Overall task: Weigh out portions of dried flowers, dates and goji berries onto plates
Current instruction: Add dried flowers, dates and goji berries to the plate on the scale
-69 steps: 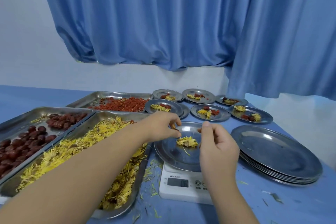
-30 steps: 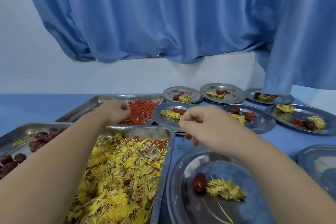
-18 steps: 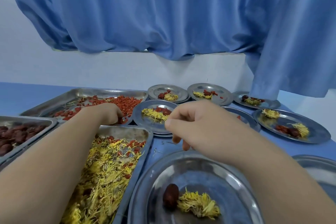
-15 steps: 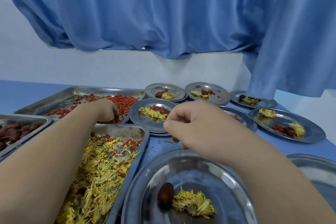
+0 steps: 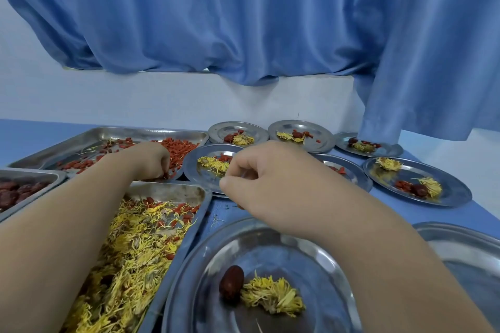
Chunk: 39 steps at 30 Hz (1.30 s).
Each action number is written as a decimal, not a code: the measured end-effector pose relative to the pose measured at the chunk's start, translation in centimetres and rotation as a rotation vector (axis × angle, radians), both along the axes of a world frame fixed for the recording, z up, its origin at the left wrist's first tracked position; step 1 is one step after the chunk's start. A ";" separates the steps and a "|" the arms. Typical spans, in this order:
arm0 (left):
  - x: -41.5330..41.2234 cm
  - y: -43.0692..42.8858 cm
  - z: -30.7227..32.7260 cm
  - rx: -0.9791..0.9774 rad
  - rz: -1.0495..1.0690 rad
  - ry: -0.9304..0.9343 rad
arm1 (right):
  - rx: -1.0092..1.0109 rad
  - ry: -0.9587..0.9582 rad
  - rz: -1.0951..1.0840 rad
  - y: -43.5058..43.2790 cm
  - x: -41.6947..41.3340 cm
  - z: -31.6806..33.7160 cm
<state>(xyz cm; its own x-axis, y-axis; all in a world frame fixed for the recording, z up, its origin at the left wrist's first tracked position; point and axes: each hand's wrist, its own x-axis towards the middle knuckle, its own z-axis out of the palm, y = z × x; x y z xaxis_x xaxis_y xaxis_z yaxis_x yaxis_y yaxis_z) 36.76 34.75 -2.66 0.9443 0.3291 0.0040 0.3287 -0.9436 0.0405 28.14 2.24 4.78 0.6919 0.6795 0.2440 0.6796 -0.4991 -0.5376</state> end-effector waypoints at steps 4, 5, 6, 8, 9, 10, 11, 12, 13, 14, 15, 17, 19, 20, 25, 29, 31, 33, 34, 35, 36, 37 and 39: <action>-0.3 0.2 1.3 -0.033 -0.029 -0.124 | -0.023 -0.005 -0.009 -0.3 0.0 0.2; -0.4 0.3 1.5 -0.062 -0.034 -0.167 | -0.024 -0.004 -0.014 -0.3 0.1 0.3; -0.5 0.4 1.6 -0.097 -0.034 -0.213 | -0.021 0.000 -0.019 -0.5 0.1 0.4; -0.8 0.5 1.9 -0.141 -0.025 -0.305 | -0.015 0.003 -0.027 -0.6 0.1 0.5; -1.0 0.6 2.0 -0.146 -0.022 -0.341 | -0.013 0.000 -0.031 -0.7 0.1 0.6; -1.0 0.6 2.1 -0.146 -0.023 -0.366 | -0.011 -0.007 -0.034 -0.7 0.1 0.6; -1.1 0.7 2.2 -0.143 -0.030 -0.380 | -0.011 -0.016 -0.035 -0.7 0.1 0.6; -1.2 0.7 2.3 -0.137 -0.040 -0.386 | -0.013 -0.023 -0.036 -0.7 0.1 0.7; -1.2 0.7 2.3 -0.132 -0.049 -0.384 | -0.016 -0.025 -0.037 -0.7 0.1 0.7; -1.3 0.7 2.3 -0.130 -0.058 -0.377 | -0.018 -0.024 -0.037 -0.7 0.0 0.7; -1.4 0.6 2.3 -0.128 -0.065 -0.366 | -0.019 -0.022 -0.037 -0.7 0.0 0.7; -1.5 0.4 2.0 -0.108 -0.067 -0.344 | -0.018 -0.019 -0.037 -0.8 0.0 0.8; -1.6 0.4 1.8 -0.094 -0.063 -0.329 | -0.012 -0.021 -0.034 -0.9 0.0 0.8; -1.7 0.4 1.7 -0.101 -0.057 -0.323 | -0.006 -0.018 -0.031 -0.9 0.0 0.8; -2.0 0.2 1.9 -0.157 -0.023 -0.328 | 0.014 0.005 -0.025 -1.0 0.2 0.7; -2.4 -0.1 2.4 -0.251 -0.020 -0.391 | 0.032 0.002 -0.042 -1.2 0.5 0.7; -2.8 -0.7 2.8 -0.317 -0.019 -0.419 | 0.044 0.021 -0.047 -1.5 0.5 0.9; -3.5 -1.6 3.2 -0.377 -0.028 -0.449 | 0.055 0.031 -0.055 -1.8 0.6 1.1; -3.9 -2.3 3.4 -0.408 -0.044 -0.459 | 0.066 0.030 -0.064 -2.0 0.7 1.2; -4.5 -3.1 3.6 -0.441 -0.066 -0.463 | 0.078 0.032 -0.074 -2.2 0.8 1.4; -5.0 -4.1 3.9 -0.478 -0.094 -0.462 | 0.090 0.037 -0.083 -2.4 0.8 1.5; -5.6 -5.2 4.2 -0.522 -0.127 -0.455 | 0.100 0.044 -0.091 -2.7 0.9 1.6; -6.9 -7.7 4.8 -0.625 -0.195 -0.426 | 0.119 0.058 -0.104 -3.1 1.1 1.8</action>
<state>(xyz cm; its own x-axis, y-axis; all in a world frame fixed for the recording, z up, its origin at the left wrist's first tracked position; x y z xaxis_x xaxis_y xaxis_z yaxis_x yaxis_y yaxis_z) 29.86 27.09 2.19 0.9440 0.2179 0.2478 -0.0040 -0.7432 0.6690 29.21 -0.90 6.55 0.7722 0.5722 0.2764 0.5939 -0.4953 -0.6339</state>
